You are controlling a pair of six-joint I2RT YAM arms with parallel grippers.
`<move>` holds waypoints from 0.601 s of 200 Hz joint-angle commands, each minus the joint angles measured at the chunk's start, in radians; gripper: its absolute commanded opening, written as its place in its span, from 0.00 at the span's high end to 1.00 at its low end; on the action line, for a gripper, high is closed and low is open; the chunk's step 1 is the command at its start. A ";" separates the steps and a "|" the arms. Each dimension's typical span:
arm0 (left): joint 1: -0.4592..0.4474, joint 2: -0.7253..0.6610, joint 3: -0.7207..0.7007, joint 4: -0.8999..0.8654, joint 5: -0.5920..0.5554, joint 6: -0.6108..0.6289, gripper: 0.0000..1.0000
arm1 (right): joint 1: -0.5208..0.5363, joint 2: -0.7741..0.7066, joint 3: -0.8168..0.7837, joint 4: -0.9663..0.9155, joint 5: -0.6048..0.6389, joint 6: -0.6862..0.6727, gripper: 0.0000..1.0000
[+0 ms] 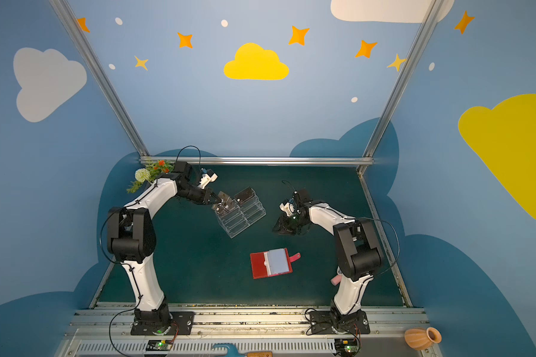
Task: Take the credit cards out of the card holder
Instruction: Place the credit card in the storage box.
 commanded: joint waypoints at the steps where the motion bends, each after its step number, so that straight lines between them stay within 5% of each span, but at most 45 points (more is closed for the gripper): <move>1: -0.001 -0.015 0.009 -0.013 -0.030 0.021 0.96 | -0.006 -0.041 -0.019 0.013 -0.017 -0.003 0.67; 120: -0.057 -0.051 0.007 -0.044 -0.118 0.072 0.96 | -0.006 -0.063 -0.045 0.030 -0.035 0.005 0.67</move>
